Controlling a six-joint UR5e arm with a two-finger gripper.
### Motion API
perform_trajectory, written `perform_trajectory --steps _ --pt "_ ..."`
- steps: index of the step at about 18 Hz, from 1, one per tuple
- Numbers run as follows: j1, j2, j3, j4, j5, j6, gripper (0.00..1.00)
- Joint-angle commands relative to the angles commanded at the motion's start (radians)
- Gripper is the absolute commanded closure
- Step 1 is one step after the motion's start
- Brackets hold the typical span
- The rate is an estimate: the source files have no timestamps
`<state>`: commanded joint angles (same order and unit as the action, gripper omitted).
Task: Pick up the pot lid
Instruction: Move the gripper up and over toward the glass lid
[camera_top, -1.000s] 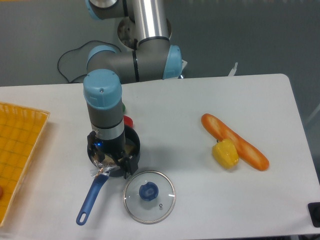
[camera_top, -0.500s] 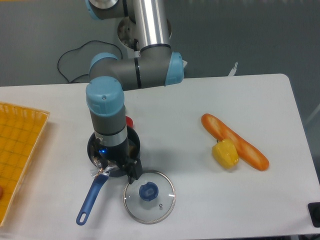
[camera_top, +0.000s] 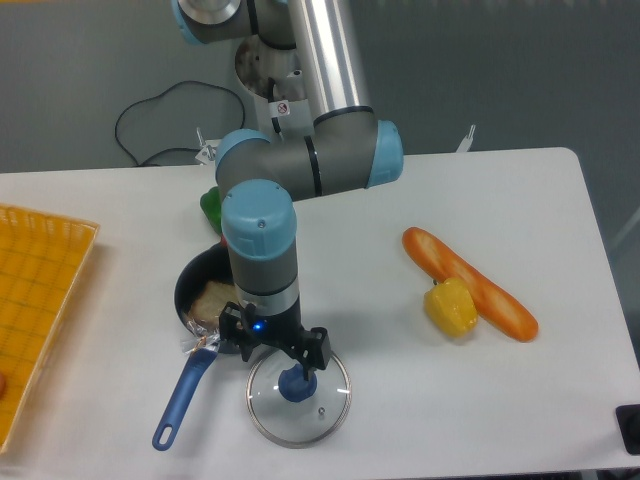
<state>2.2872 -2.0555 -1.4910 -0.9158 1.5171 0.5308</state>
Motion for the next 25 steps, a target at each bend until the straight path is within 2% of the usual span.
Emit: perform_trajectory --steps 4,6,10,15,22,25 --pt "0.034 -0.026 -0.002 -0.002 0.027 -0.095 0.0" --pt "0.055 -0.026 -0.003 -0.003 0.064 -0.12 0.0" --pt "0.109 -0.014 -0.027 -0.031 0.061 -0.201 0.0" --pt "0.124 0.005 -0.072 -0.038 0.06 -0.247 0.0" --pt "0.14 0.009 -0.064 -0.035 0.049 -0.353 0.0" --pt "0.133 0.006 -0.061 -0.031 0.048 -0.437 0.0"
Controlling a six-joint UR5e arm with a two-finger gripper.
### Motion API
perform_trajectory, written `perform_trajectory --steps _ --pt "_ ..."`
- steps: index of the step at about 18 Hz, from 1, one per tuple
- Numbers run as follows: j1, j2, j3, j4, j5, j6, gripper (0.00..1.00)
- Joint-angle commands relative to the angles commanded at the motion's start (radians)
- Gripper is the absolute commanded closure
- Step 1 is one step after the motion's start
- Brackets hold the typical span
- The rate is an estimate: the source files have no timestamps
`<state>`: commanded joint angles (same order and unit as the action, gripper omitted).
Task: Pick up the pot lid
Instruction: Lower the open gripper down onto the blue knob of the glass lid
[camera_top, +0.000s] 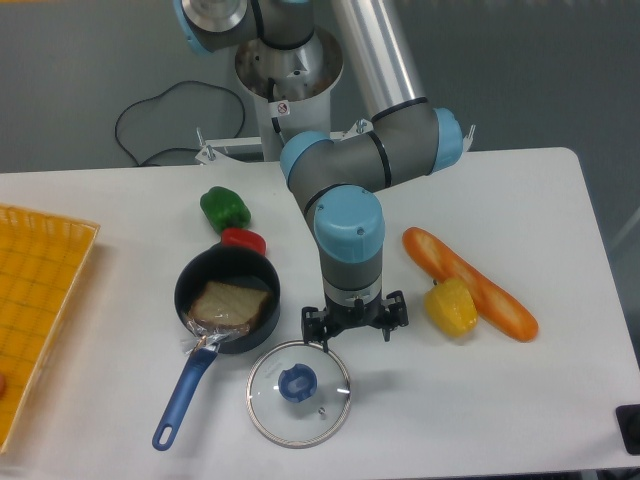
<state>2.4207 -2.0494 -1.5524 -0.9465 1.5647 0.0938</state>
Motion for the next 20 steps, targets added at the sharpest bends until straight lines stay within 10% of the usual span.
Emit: perform_trajectory --steps 20 --pt "-0.089 -0.051 0.038 0.041 -0.051 -0.293 0.0"
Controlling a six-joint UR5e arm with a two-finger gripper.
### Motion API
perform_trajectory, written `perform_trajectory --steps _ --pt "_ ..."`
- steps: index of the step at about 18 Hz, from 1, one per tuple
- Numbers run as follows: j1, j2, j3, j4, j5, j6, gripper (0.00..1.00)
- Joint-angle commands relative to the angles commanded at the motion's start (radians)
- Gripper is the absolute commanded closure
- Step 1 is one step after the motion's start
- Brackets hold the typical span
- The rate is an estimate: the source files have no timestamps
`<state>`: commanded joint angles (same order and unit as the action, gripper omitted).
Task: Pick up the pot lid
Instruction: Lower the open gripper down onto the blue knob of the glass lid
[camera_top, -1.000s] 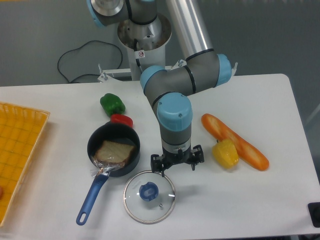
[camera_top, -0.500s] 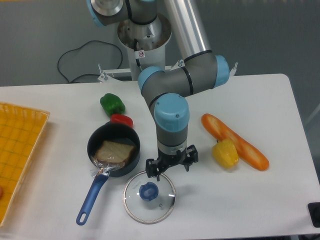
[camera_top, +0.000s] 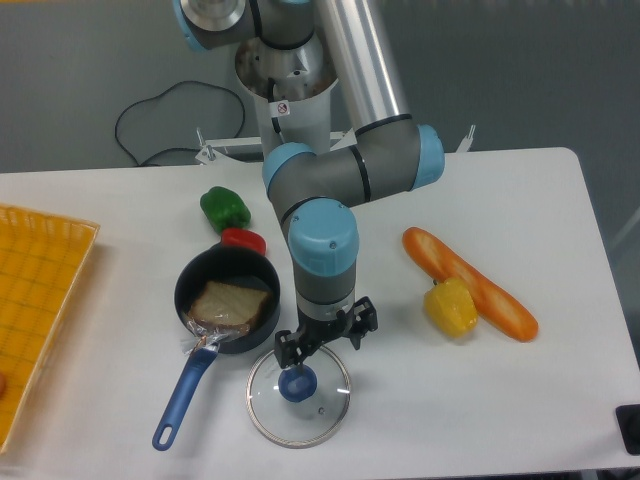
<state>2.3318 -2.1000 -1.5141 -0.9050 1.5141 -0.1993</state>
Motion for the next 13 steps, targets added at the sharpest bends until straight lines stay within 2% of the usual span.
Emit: perform_trajectory --steps 2,13 --pt "-0.006 -0.012 0.018 -0.002 0.0 -0.023 0.0" --pt "-0.019 -0.043 0.022 0.002 -0.002 -0.089 0.0"
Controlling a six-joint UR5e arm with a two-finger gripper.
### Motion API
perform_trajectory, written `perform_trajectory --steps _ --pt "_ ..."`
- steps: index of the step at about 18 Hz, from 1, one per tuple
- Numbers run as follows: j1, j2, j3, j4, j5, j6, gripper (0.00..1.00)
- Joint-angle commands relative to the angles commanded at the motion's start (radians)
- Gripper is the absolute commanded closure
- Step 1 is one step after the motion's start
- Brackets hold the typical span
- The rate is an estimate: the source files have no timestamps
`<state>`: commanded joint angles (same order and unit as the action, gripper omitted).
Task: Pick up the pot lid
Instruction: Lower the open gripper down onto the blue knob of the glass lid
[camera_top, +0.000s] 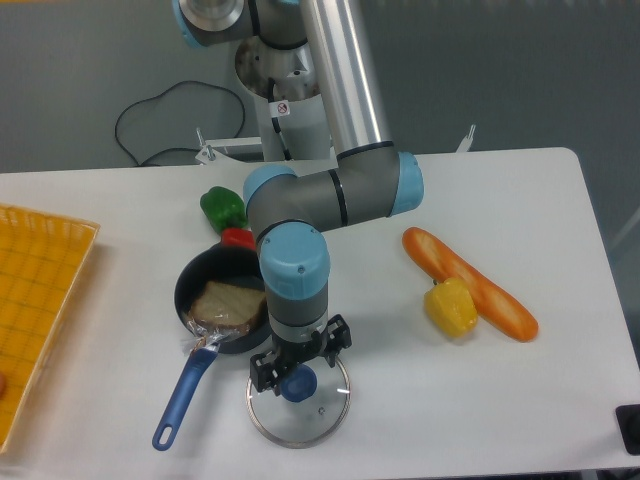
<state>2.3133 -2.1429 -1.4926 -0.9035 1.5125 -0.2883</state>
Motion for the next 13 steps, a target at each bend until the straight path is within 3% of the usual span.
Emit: perform_trajectory --steps 13 --pt "0.005 -0.017 -0.005 0.018 -0.02 0.001 0.0"
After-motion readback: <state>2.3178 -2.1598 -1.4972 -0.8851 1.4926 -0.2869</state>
